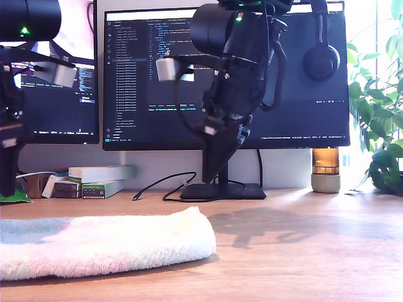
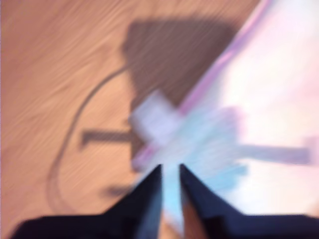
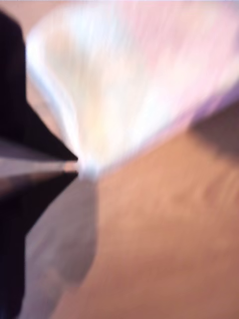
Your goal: Fold the tea towel to a neat square and place it to the right
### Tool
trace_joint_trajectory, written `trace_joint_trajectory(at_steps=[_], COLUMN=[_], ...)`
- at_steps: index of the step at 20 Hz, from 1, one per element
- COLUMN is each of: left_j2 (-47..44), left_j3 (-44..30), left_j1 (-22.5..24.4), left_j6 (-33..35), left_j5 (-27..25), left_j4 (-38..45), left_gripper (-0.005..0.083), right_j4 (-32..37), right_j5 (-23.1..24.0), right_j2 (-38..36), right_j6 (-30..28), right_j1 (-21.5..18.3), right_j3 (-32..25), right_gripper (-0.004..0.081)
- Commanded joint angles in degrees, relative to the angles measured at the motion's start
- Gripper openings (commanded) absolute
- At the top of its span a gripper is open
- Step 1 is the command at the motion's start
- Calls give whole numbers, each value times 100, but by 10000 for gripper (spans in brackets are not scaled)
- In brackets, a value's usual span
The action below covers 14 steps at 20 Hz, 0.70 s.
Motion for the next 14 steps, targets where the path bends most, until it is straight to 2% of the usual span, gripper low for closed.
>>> trace_joint_trajectory(at_steps=[1,5,6,11,14], left_j2=[-295,-798,-957,-1902,-2465], left_j3=[7,-208,-337,-1154,-1519], left_j1=[-11,-11,-11,-11,-11], left_j6=[-254,-518,-544,-568,-708], left_j5=[308,656,730,1353,1469], left_j4=[144,603,715,1397,1690], left_gripper=[-19,-19,-19,-19,-19], right_j4=[-133,-275,-247,385,1346], right_j5=[-544,-1478,-1580,-1572,-1250], right_j2=[111,85,39,-667,-1401], right_j6=[122,122,122,339,745], right_j1=[-125,-393,-444,-586,-588], right_j3=[37,15,-31,-688,-1550], right_gripper=[-11,-11,-11,-11,-11])
